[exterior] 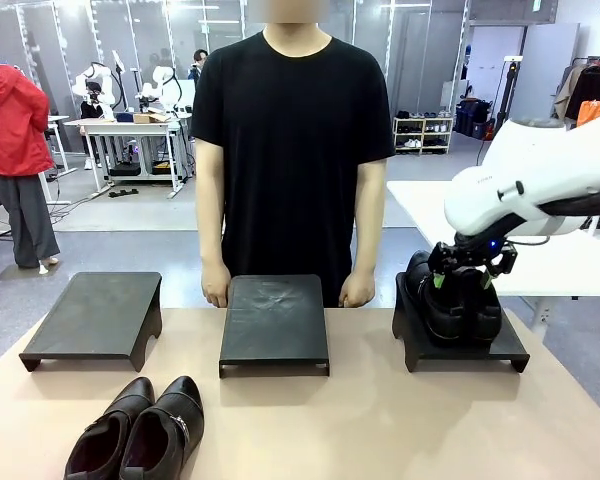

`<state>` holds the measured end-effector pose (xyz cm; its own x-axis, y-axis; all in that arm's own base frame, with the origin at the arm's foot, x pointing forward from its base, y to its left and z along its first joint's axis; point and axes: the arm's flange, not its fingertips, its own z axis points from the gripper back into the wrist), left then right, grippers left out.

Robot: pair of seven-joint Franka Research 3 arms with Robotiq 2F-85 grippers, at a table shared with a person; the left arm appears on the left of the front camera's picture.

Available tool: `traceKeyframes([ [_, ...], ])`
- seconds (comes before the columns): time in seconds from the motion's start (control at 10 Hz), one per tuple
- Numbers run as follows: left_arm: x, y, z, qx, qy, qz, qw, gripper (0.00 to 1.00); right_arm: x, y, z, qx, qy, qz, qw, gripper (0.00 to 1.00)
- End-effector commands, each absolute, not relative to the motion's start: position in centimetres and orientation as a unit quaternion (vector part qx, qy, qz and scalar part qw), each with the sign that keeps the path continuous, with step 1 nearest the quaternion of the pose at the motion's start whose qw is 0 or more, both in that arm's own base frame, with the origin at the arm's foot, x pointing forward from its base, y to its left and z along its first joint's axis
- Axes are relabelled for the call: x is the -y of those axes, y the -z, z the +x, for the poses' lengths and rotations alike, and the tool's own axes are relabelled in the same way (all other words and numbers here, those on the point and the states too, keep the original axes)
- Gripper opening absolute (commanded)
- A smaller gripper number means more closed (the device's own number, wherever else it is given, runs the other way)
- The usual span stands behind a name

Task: Place the shoes on the stand as instructed by the person.
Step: Pick up another pair of Shoes and place it on the Shoes Stand indicated by the person.

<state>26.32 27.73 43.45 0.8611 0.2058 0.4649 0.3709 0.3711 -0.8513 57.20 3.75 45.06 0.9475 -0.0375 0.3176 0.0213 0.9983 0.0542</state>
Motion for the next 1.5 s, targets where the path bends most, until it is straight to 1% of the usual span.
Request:
traceKeyframes([
  [0.0,-27.8,-43.5,26.3,0.262,0.055,-0.561,0.783,1.00,-2.6,-47.6,55.3,0.139,0.009,0.084,0.987,1.00],
  [0.3,-27.8,-43.5,26.3,0.262,0.055,-0.561,0.783,1.00,0.1,-50.5,52.7,0.104,0.011,0.141,0.985,1.00],
  [0.5,-27.8,-43.5,26.3,0.262,0.055,-0.561,0.783,1.00,3.0,-51.8,49.8,0.076,-0.007,0.210,0.975,1.00],
  [0.7,-27.8,-43.5,26.3,0.262,0.055,-0.561,0.783,1.00,7.5,-51.6,46.6,0.060,-0.001,0.306,0.950,1.00],
  [0.8,-27.8,-43.5,26.3,0.262,0.055,-0.561,0.783,1.00,10.1,-50.6,44.5,0.058,0.001,0.360,0.931,1.00],
  [0.9,-27.8,-43.5,26.3,0.262,0.055,-0.561,0.783,1.00,12.2,-49.6,42.8,0.054,0.005,0.397,0.916,1.00],
  [1.1,-27.8,-43.5,26.3,0.262,0.055,-0.561,0.783,1.00,15.8,-47.7,39.3,0.064,0.007,0.456,0.888,1.00],
  [1.2,-27.8,-43.5,26.3,0.262,0.055,-0.561,0.783,1.00,17.6,-46.1,37.3,0.068,0.015,0.497,0.865,1.00],
  [1.4,-27.8,-43.5,26.3,0.262,0.055,-0.561,0.783,1.00,19.7,-42.7,34.5,0.071,0.025,0.551,0.831,1.00],
])
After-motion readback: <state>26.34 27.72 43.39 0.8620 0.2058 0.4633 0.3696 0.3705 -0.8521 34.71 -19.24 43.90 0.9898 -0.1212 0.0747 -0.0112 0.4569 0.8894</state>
